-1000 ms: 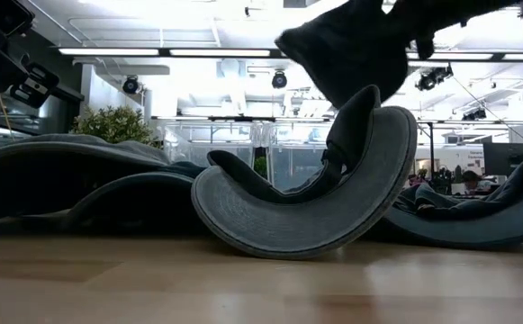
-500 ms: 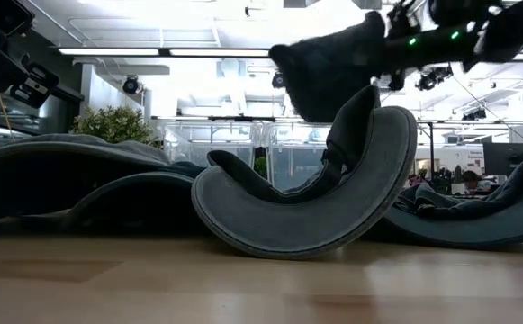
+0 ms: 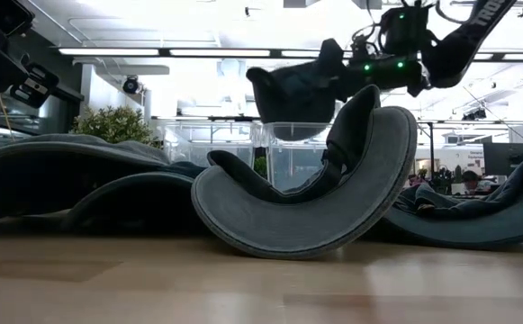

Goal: Pick & Place hat
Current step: Put the right blue cap into the right transparent bin

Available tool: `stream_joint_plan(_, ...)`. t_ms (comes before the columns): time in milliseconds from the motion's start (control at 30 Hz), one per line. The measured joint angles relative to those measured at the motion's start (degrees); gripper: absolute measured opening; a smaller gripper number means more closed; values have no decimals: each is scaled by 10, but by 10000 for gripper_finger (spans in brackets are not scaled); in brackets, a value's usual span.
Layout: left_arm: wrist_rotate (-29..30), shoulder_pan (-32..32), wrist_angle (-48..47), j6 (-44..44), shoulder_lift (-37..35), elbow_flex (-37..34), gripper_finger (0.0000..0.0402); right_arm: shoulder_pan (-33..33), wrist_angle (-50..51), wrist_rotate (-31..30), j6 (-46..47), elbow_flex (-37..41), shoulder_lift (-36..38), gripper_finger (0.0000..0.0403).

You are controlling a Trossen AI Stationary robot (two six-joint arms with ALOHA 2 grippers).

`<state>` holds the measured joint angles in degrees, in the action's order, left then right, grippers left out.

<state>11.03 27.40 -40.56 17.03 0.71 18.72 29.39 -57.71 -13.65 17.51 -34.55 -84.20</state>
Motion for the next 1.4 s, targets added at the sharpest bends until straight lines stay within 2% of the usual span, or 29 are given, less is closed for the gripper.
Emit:
stream_joint_plan(133,0,0,0,0,0,0,0,6,9,-26,-11,-1,-2,19)
stream_joint_plan(333,0,0,0,0,0,0,0,32,27,-23,-9,-1,-5,19)
stream_joint_plan(600,0,0,0,0,0,0,0,63,31,50,30,-1,-38,19)
stream_joint_plan(800,0,0,0,0,0,0,0,72,30,61,35,-1,-48,20)
stream_joint_plan(1033,0,0,0,0,0,0,0,74,30,63,32,-1,-48,80)
stream_joint_plan(1400,0,0,0,0,0,0,0,78,35,46,31,-1,-48,121)
